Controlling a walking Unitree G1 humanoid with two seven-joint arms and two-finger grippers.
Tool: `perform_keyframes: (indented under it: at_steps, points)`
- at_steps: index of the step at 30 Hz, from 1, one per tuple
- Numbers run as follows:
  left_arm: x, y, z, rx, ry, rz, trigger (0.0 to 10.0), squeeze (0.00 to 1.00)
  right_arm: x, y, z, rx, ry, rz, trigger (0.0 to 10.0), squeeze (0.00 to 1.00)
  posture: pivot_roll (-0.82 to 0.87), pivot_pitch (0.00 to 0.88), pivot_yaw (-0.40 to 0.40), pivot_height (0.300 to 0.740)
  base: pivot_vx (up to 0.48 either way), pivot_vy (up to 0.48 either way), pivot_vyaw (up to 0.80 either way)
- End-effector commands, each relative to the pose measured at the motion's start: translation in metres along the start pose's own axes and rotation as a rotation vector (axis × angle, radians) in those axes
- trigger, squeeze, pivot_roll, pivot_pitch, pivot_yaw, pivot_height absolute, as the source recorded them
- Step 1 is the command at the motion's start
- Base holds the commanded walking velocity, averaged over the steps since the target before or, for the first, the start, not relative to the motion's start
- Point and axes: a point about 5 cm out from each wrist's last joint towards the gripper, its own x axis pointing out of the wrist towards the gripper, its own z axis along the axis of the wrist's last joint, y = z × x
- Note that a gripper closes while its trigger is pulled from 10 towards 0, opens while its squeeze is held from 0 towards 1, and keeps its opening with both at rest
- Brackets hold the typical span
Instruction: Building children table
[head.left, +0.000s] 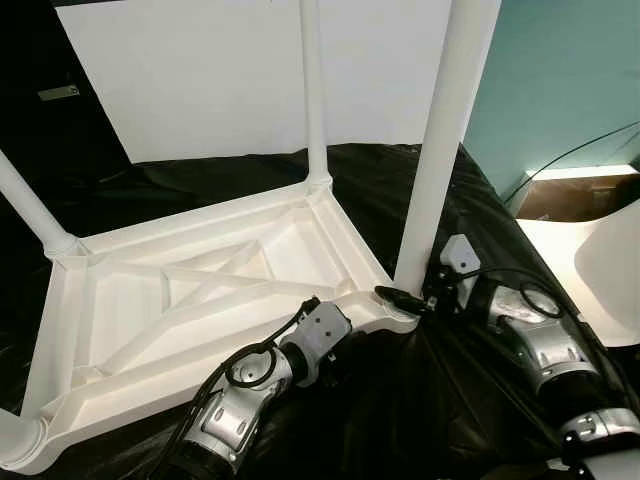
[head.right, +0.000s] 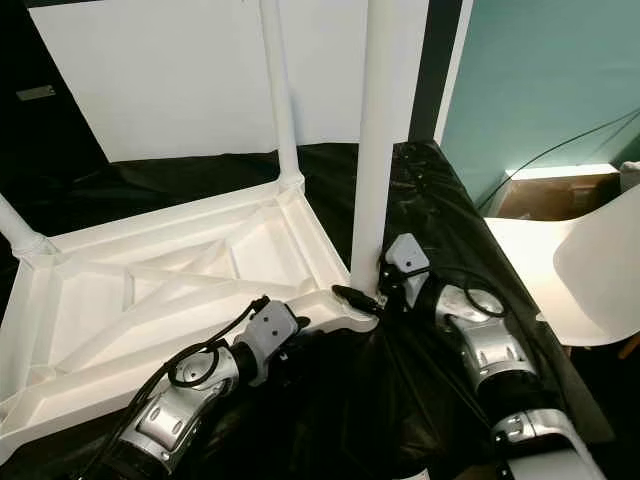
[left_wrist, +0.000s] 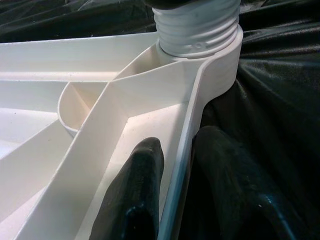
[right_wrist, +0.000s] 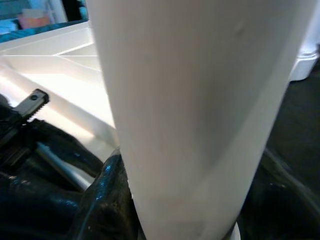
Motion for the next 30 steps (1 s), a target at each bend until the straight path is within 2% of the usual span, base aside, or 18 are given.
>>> perform_keyframes:
  at_steps: [1, 4, 5, 9, 10, 11, 12, 13, 14, 16, 18, 19, 21, 25, 26, 27, 29, 30]
  points:
    - [-0.015, -0.01, -0.058, -0.107, 0.269, -0.034, 10.0, 0.0, -0.013, -0.001, -0.015, 0.028, 0.105, 0.034, 0.0, 0.0, 0.02, 0.0, 0.007, 0.74, 0.0, 0.0, 0.0]
    - [-0.015, -0.009, -0.058, -0.109, 0.267, -0.027, 10.0, 0.0, -0.014, -0.001, -0.018, 0.043, 0.12, 0.046, 0.0, 0.0, 0.02, 0.0, 0.007, 0.74, 0.0, 0.0, 0.0]
    - [-0.017, -0.009, -0.059, -0.112, 0.271, -0.022, 10.0, 0.0, -0.016, 0.005, -0.025, 0.078, 0.139, 0.063, 0.0, 0.0, 0.02, 0.0, 0.006, 0.74, 0.0, 0.0, 0.0]
    - [-0.017, -0.01, -0.06, -0.11, 0.275, -0.025, 10.0, 0.0, -0.015, 0.012, -0.031, 0.117, 0.132, 0.047, 0.0, 0.0, 0.03, 0.0, 0.004, 0.74, 0.0, 0.0, 0.0]
    - [-0.017, -0.01, -0.06, -0.111, 0.274, -0.026, 10.0, 0.0, -0.011, 0.016, -0.034, 0.152, 0.106, -0.003, 0.0, 0.0, 0.03, 0.0, 0.002, 0.74, 0.0, 0.0, 0.0]
    - [-0.017, -0.011, -0.06, -0.111, 0.273, -0.024, 10.0, 0.0, -0.006, 0.022, -0.038, 0.175, 0.083, -0.115, 0.0, 0.0, 0.03, 0.0, 0.001, 0.74, 0.0, 0.0, 0.0]
    - [-0.017, -0.011, -0.06, -0.111, 0.273, -0.024, 10.0, 0.0, -0.006, 0.022, -0.038, 0.175, 0.083, -0.115, 0.0, 0.0, 0.03, 0.0, 0.001, 0.74, 0.0, 0.0, 0.0]
    - [-0.017, -0.011, -0.06, -0.112, 0.273, -0.023, 10.0, 0.0, -0.004, 0.026, -0.041, 0.192, 0.07, -0.195, 0.0, 0.0, 0.03, 0.0, 0.001, 0.74, 0.0, 0.0, 0.0]
    - [-0.017, -0.011, -0.06, -0.112, 0.273, -0.023, 10.0, 0.0, -0.004, 0.026, -0.041, 0.192, 0.07, -0.195, 0.0, 0.0, 0.03, 0.0, 0.001, 0.74, 0.0, 0.0, 0.0]
    - [-0.018, -0.011, -0.06, -0.112, 0.273, -0.021, 10.0, 0.0, -0.001, 0.031, -0.038, 0.154, 0.01, -0.477, 0.0, 0.0, 0.03, 0.0, 0.002, 0.74, 0.0, 0.0, 0.0]
    - [-0.018, -0.011, -0.06, -0.112, 0.275, -0.023, 10.0, 0.0, 0.0, 0.039, -0.034, 0.14, -0.027, -0.629, 0.0, 0.0, 0.04, 0.0, -0.001, 0.74, 0.0, 0.0, 0.0]
    - [-0.018, -0.011, -0.06, -0.112, 0.275, -0.023, 10.0, 0.0, 0.0, 0.039, -0.034, 0.14, -0.027, -0.629, 0.0, 0.0, 0.04, 0.0, -0.001, 0.74, 0.0, 0.0, 0.0]
    - [-0.019, -0.011, -0.06, -0.112, 0.278, -0.024, 10.0, 0.0, 0.001, 0.043, -0.033, 0.14, -0.027, -0.71, 0.0, 0.0, 0.04, 0.0, -0.001, 0.74, 0.0, 0.0, 0.0]
    - [-0.019, -0.011, -0.061, -0.113, 0.279, -0.022, 10.0, 0.0, 0.0, 0.041, -0.035, 0.136, -0.011, -0.764, 0.0, 0.0, 0.04, 0.0, -0.002, 0.74, 0.0, 0.0, 0.0]
    - [-0.02, -0.011, -0.061, -0.114, 0.28, -0.021, 10.0, 0.0, 0.001, 0.039, -0.035, 0.132, -0.003, -0.775, 3.9, 0.0, 0.04, 0.0, -0.002, 0.74, 0.0, 0.0, 0.0]
    - [-0.02, -0.011, -0.061, -0.114, 0.28, -0.021, 10.0, 0.0, 0.003, 0.039, -0.035, 0.13, 0.005, -0.754, 10.0, 0.0, 0.04, 0.0, 0.0, 0.74, 0.0, 0.0, 0.0]
    - [-0.019, -0.011, -0.061, -0.115, 0.28, -0.021, 10.0, 0.0, 0.005, 0.038, -0.034, 0.123, 0.005, -0.728, 10.0, 0.0, 0.03, 0.0, 0.0, 0.74, 0.0, 0.0, 0.0]
    - [-0.019, -0.012, -0.061, -0.116, 0.278, -0.021, 10.0, 0.0, 0.006, 0.038, -0.033, 0.135, -0.015, -0.673, 10.0, 1.0, 0.03, 0.0, 0.001, 0.74, 0.0, 0.0, 0.0]
